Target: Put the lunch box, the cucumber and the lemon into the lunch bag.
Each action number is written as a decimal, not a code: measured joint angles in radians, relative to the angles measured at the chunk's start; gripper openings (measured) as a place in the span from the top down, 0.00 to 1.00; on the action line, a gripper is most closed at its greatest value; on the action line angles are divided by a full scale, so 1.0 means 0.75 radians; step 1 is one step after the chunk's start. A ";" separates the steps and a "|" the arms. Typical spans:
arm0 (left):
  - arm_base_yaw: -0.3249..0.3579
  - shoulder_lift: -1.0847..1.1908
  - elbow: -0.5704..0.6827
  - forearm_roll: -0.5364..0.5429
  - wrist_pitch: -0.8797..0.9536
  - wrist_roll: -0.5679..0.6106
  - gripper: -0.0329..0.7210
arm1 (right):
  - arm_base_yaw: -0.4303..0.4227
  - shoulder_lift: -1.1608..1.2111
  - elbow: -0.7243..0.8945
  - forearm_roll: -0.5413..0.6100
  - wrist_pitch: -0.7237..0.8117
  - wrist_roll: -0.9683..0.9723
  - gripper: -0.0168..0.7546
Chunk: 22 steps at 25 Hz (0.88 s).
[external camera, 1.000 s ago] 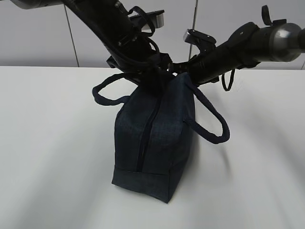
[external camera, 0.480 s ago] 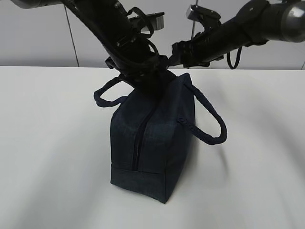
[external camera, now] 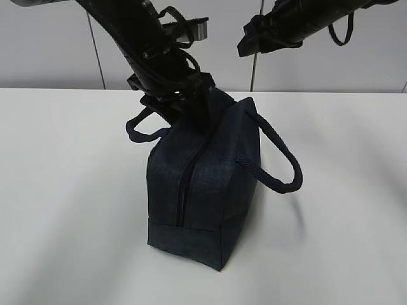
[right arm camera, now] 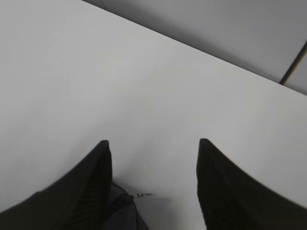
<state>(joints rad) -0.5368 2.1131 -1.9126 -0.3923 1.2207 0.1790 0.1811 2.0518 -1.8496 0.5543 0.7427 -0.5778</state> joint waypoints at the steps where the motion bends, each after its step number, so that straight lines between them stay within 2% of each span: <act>1: 0.000 -0.009 0.000 0.000 0.000 0.000 0.42 | 0.000 -0.019 0.000 -0.031 0.023 0.000 0.43; 11: 0.000 -0.115 -0.002 0.047 0.010 -0.040 0.42 | 0.000 -0.167 -0.003 -0.426 0.383 0.212 0.43; 17: 0.001 -0.207 -0.002 0.161 0.021 -0.142 0.42 | 0.000 -0.237 -0.005 -0.461 0.627 0.288 0.45; 22: 0.001 -0.323 -0.002 0.218 0.027 -0.191 0.42 | 0.000 -0.269 -0.011 -0.467 0.660 0.390 0.48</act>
<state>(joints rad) -0.5362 1.8709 -1.9144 -0.2290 1.2411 0.0355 0.1811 1.8498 -1.8577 0.2043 1.2374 -0.2850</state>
